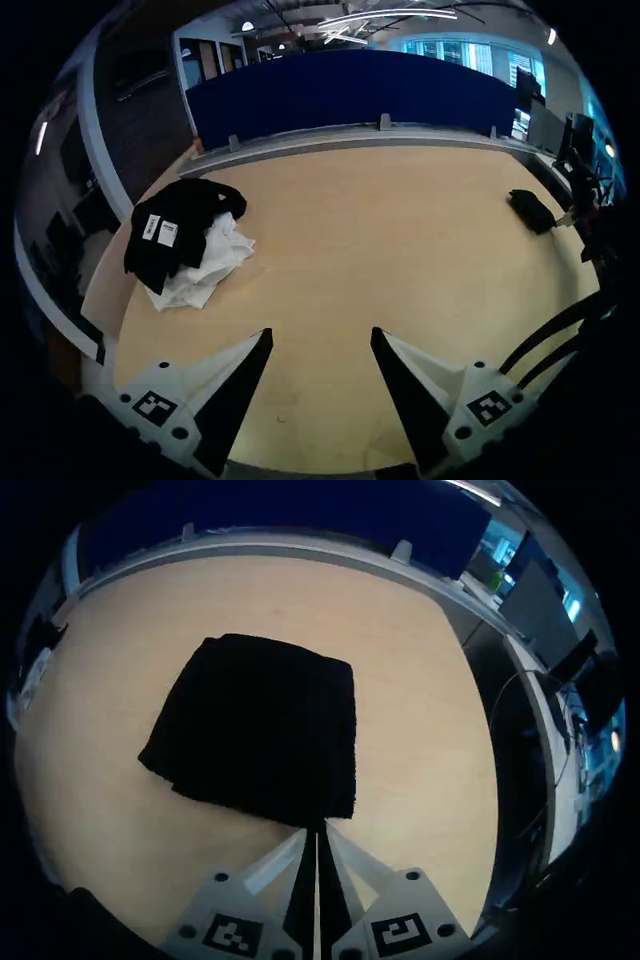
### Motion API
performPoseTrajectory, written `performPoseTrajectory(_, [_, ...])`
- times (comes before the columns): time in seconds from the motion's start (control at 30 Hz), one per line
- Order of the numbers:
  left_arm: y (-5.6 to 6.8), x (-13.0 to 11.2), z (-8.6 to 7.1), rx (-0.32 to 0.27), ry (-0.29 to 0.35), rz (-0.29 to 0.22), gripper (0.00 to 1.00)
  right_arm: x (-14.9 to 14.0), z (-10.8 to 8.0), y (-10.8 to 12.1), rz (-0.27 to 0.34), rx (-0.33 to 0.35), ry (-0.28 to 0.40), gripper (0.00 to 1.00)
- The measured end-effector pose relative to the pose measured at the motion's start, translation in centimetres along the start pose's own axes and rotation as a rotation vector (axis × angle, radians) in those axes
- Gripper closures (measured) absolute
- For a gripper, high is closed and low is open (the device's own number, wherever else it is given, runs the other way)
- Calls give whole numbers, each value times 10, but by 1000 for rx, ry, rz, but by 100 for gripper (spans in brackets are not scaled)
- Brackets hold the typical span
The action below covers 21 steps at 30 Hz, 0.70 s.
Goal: Fold towel
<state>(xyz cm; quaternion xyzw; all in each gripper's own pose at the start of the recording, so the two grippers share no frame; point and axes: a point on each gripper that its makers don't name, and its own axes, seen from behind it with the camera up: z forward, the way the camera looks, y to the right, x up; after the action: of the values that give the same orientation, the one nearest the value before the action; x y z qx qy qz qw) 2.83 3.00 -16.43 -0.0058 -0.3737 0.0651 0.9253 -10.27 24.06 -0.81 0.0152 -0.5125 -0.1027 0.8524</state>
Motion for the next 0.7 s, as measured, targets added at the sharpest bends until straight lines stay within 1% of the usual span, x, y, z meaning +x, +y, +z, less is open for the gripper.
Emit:
performPoseTrajectory(0.27, [2, 1, 0, -2, 1, 5, 9, 1, 0, 3, 15, -6, 15, 97])
performPoseTrajectory(0.33, [3, 1, 1, -2, 1, 5, 9, 1, 0, 4, 17, -7, 15, 95])
performPoseTrajectory(0.4, [3, 0, 1, -1, 1, 6, 9, -1, 0, 5, 18, -9, 14, 90])
performPoseTrajectory(0.47, [4, 0, 2, -1, 1, 7, 9, -2, 0, 7, 18, -17, 12, 82])
performPoseTrajectory(0.53, [4, 1, 2, -1, 0, 8, 9, -4, 0, 9, 17, -25, 7, 65])
performPoseTrajectory(0.6, [4, 1, 3, -1, 0, 10, 9, -6, 0, 11, 16, -32, 4, 54])
performPoseTrajectory(0.7, [5, 3, 3, -2, 1, 12, 9, -7, 0, 11, 13, -36, 7, 39])
